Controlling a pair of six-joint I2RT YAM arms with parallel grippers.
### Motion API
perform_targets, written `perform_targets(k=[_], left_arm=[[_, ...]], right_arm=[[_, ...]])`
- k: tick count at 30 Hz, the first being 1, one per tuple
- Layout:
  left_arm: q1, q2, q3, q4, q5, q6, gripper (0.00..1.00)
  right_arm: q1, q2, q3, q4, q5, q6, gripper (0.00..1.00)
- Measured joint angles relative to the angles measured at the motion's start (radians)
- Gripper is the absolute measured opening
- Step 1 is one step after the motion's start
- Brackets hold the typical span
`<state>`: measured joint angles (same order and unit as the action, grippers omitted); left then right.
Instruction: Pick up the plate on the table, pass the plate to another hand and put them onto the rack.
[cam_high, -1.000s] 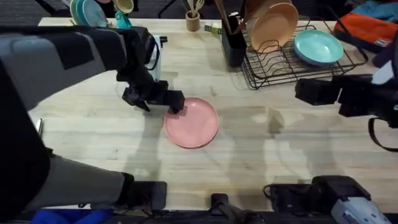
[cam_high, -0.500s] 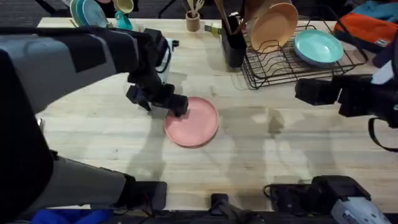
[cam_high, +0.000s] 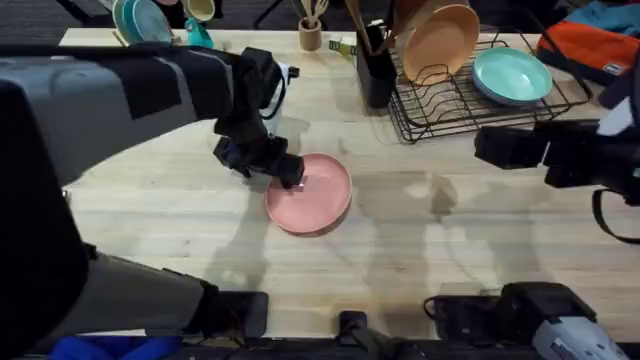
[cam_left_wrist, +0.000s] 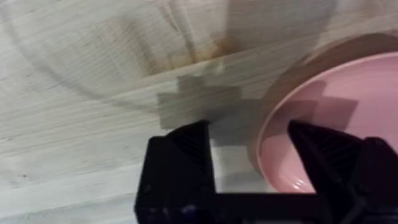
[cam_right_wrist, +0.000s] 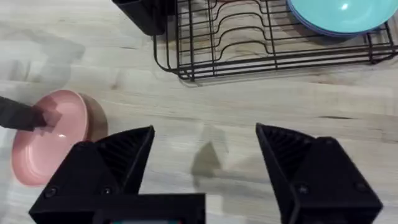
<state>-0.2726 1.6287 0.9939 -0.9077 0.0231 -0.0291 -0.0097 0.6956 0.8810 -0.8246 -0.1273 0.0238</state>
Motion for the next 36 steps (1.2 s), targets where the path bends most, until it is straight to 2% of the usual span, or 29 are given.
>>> perform_targets(k=[4, 9, 13, 22, 24, 36], left_arm=[[0.0, 0.0, 0.0, 0.0, 0.003, 0.002, 0.625], [0.0, 0.0, 0.0, 0.0, 0.006, 0.003, 0.484], [0.0, 0.0, 0.0, 0.0, 0.01, 0.004, 0.296], [-0.002, 0.015, 0.034, -0.029, 0.0, 0.003, 0.157], [-0.002, 0.018, 0.051, -0.044, 0.001, 0.006, 0.062], [-0.005, 0.035, 0.159, -0.092, 0.003, 0.006, 0.045]], right_arm=[[0.0, 0.0, 0.0, 0.0, 0.0, 0.0, 0.996], [0.0, 0.0, 0.0, 0.0, 0.0, 0.0, 0.995], [0.0, 0.0, 0.0, 0.0, 0.0, 0.0, 0.996], [0.0, 0.005, 0.001, 0.0, 0.0, 0.0, 0.996], [0.0, 0.02, 0.001, 0.0, 0.0, 0.0, 0.996], [0.0, 0.113, 0.001, 0.028, 0.0, 0.0, 0.995]])
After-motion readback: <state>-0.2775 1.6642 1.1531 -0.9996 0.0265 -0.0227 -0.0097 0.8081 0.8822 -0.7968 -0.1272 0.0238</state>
